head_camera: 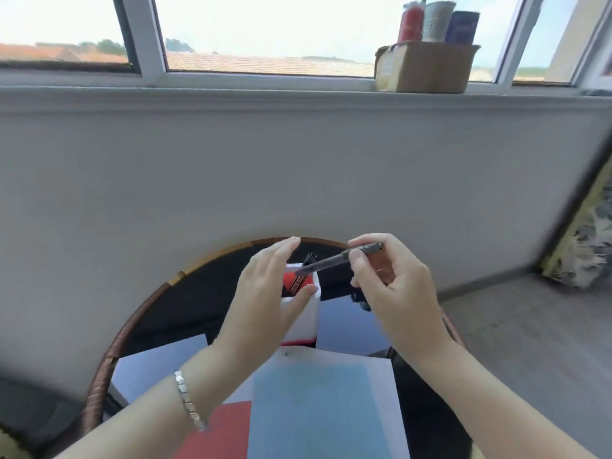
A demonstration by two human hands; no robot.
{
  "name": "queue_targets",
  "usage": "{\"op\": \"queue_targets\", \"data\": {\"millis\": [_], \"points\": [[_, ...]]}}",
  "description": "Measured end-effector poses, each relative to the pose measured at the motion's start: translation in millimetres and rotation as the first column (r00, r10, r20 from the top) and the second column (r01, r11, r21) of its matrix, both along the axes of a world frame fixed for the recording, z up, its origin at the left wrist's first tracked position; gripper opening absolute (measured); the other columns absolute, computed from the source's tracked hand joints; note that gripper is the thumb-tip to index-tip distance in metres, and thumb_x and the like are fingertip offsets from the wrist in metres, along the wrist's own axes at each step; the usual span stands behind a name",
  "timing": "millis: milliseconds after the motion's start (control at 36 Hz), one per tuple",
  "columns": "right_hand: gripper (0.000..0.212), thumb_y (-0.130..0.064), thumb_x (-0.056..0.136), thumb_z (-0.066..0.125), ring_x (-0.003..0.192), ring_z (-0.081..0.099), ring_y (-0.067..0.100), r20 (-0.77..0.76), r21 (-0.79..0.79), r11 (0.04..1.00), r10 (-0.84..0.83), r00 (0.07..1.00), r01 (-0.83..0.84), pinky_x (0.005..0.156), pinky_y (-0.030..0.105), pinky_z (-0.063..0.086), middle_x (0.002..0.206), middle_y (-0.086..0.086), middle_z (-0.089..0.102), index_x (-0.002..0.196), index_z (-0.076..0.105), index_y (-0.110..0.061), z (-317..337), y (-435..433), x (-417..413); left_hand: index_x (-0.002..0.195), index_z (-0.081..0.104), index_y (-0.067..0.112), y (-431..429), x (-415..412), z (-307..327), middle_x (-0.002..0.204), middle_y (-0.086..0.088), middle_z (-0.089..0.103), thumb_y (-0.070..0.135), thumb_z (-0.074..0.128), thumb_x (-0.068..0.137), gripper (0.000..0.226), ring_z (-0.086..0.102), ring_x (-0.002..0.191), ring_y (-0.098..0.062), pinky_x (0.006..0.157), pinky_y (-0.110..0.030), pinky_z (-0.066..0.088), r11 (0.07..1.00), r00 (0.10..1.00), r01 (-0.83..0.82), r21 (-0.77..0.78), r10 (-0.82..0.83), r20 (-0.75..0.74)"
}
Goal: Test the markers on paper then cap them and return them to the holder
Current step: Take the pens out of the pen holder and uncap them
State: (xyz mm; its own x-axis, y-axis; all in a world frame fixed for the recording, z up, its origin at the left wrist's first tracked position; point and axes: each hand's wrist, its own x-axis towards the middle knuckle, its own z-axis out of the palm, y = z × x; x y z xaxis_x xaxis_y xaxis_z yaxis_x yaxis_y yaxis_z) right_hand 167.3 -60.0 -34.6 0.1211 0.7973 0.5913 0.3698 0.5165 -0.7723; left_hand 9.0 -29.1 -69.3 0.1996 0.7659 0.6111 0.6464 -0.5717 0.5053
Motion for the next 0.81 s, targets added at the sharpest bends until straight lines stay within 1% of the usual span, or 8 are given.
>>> {"op": "queue_targets", "data": {"millis": [56,83,139,222,333,444,639,806], "points": [[0.014,-0.012,0.091,0.052,0.054,0.056,0.009,-0.167,-0.059,0.996,0.061,0.984,-0.071,0.054,0.026,0.049,0.058,-0.009,0.058,0.084,0.061,-0.021,5.8,-16.3,2.4,0.128,0.045,0.02,-14.2,3.5,4.2,0.113,0.028,0.04,0.018,0.061,0.085,0.045,0.028,0.106,0.023,0.094,0.002,0.013,0.999,0.999,0.041,0.009,-0.041,-0.021],[0.014,-0.011,0.091,0.051,0.053,0.056,0.008,-0.251,-0.084,0.991,0.077,0.965,-0.101,0.053,0.023,0.048,0.057,-0.008,0.058,0.084,0.061,-0.018,7.7,-23.4,3.7,0.123,0.05,0.019,-21.1,4.6,5.8,0.108,0.022,0.049,0.017,0.057,0.088,0.036,0.039,0.104,0.014,0.09,0.002,0.019,0.998,0.998,0.061,-0.006,-0.061,-0.033],[0.017,-0.013,0.092,0.051,0.05,0.054,0.008,-0.454,-0.146,0.972,0.099,0.886,-0.184,0.051,0.018,0.047,0.053,-0.007,0.056,0.08,0.062,-0.017,9.0,-35.5,6.0,0.109,0.057,0.016,-34.2,5.9,7.4,0.091,0.01,0.058,0.018,0.049,0.093,0.019,0.053,0.083,-0.007,0.075,-0.009,0.037,0.992,0.994,0.094,-0.084,-0.098,-0.04],[0.016,-0.018,0.089,0.056,0.049,0.054,0.007,-0.616,-0.241,0.919,0.104,0.781,-0.312,0.053,0.016,0.05,0.054,-0.007,0.057,0.075,0.064,-0.016,4.7,-48.0,7.5,0.093,0.055,0.017,-50.3,8.3,4.2,0.066,0.005,0.05,0.025,0.041,0.095,0.016,0.041,0.053,-0.009,0.052,-0.023,0.035,0.964,0.987,0.143,-0.226,-0.155,-0.034],[0.009,-0.019,0.086,0.06,0.059,0.062,0.004,-0.515,-0.375,0.851,0.138,0.846,-0.367,0.057,0.015,0.051,0.062,-0.007,0.067,0.088,0.067,-0.014,-13.3,-57.4,4.8,0.081,0.052,0.028,-69.0,12.9,0.1,0.053,0.013,0.045,0.032,0.033,0.096,0.024,0.034,0.045,-0.004,0.043,-0.021,0.029,0.839,0.958,0.285,-0.463,-0.267,0.105],[0.008,-0.015,0.089,0.056,0.071,0.066,0.012,-0.476,-0.391,0.846,0.151,0.867,-0.362,0.064,0.019,0.054,0.072,-0.001,0.07,0.091,0.063,-0.013,-26.7,-60.6,-0.8,0.079,0.049,0.018,-75.0,13.1,2.1,0.063,0.006,0.044,0.031,0.031,0.097,0.028,0.04,0.056,-0.011,0.055,-0.036,0.038,0.78,0.958,0.267,-0.566,-0.278,0.068],[0.013,-0.009,0.091,0.052,0.055,0.059,0.007,-0.461,-0.314,0.911,0.102,0.882,-0.269,0.057,0.016,0.051,0.059,-0.004,0.066,0.082,0.061,-0.011,-31.7,-56.8,-14.8,0.079,0.036,0.022,-79.3,17.3,-5.2,0.055,0.007,0.039,0.026,0.029,0.098,0.021,0.036,0.046,-0.014,0.048,-0.033,0.032,0.92,0.967,0.195,-0.34,-0.238,-0.09],[0.014,-0.009,0.091,0.051,0.057,0.057,0.005,-0.427,-0.275,0.928,0.117,0.896,-0.253,0.058,0.015,0.049,0.059,-0.006,0.063,0.082,0.06,-0.014,-36.0,-54.1,-14.3,0.087,0.039,0.022,-73.7,13.0,-10.7,0.053,0.006,0.039,0.033,0.028,0.096,0.018,0.037,0.045,-0.016,0.046,-0.032,0.031,0.93,0.957,0.246,-0.272,-0.278,-0.085]]}}
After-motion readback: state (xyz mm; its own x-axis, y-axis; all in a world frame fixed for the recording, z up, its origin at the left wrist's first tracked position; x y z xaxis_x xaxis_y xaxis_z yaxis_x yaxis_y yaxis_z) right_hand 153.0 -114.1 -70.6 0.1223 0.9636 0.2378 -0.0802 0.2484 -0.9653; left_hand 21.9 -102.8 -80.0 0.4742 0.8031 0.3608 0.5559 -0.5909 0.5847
